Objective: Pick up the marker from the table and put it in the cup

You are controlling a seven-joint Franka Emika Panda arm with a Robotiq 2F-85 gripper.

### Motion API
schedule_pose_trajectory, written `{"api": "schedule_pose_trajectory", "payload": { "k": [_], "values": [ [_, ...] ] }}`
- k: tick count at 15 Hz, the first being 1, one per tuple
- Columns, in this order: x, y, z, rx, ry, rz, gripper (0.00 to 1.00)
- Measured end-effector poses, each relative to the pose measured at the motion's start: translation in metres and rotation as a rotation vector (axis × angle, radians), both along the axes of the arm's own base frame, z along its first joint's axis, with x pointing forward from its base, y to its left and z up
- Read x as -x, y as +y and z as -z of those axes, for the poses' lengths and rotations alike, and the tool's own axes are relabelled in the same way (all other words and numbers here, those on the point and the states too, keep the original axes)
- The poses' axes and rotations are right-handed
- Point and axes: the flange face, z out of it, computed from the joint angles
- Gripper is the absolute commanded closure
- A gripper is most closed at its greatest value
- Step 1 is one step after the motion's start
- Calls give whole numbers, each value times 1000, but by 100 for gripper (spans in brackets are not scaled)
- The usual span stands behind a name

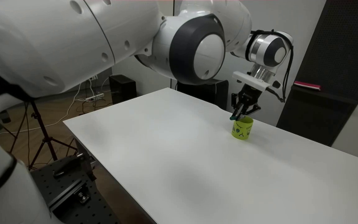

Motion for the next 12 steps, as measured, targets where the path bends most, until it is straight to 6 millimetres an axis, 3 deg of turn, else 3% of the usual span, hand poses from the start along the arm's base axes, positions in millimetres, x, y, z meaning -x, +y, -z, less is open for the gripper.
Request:
{"api": "schedule_pose_trajectory", "payload": {
  "k": [12],
  "values": [
    [3,-7,3,-23,23,10,97]
  ]
}}
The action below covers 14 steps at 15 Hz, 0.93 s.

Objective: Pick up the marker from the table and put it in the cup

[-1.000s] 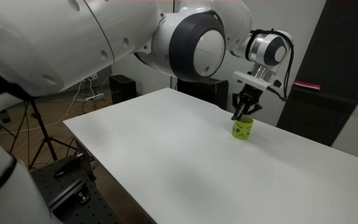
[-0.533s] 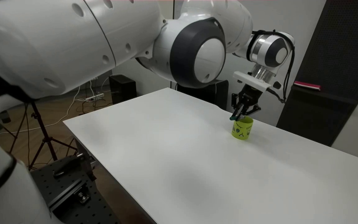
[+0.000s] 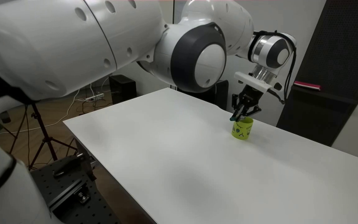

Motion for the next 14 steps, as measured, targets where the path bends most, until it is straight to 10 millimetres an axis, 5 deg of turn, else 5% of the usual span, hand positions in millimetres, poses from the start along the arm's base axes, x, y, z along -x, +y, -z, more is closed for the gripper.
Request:
{"api": "schedule_pose_trajectory", "payload": {
  "k": [14],
  "values": [
    [-3,-3,1,7,-24,5,97]
  ]
}}
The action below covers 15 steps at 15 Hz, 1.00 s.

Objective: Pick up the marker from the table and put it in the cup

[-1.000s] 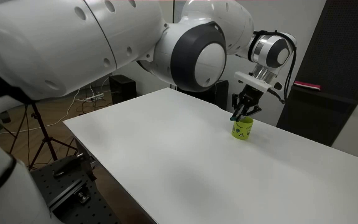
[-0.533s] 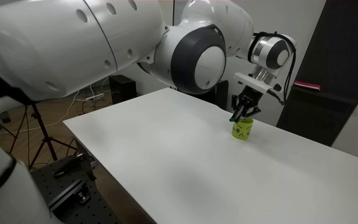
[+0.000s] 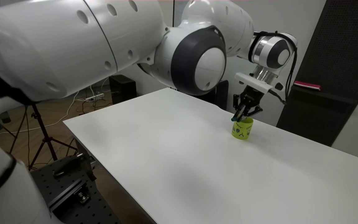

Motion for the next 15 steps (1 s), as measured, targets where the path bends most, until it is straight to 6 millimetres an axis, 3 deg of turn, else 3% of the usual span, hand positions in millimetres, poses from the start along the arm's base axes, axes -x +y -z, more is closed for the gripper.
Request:
{"api": "schedule_pose_trajectory", "payload": {
  "k": [8,15],
  "values": [
    [-4,-2,2,10,-30,3,97],
    [-19,-9,0,74,-151,1,97]
  ]
}}
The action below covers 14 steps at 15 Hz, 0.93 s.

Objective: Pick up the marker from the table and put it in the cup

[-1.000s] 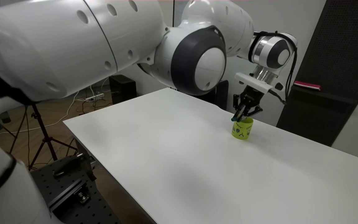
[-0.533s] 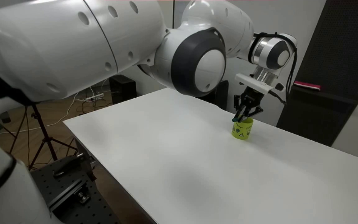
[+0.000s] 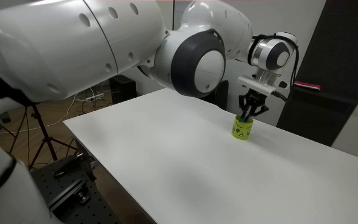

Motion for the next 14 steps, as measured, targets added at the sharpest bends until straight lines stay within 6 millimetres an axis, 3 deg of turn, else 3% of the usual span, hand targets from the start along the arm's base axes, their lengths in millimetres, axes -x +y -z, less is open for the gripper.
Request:
{"api": "schedule_pose_trajectory", "payload": {
  "k": [8,14],
  "values": [
    [-27,1,4,124,-226,-2,97],
    [-42,13,13,183,-366,21,97]
  ]
}}
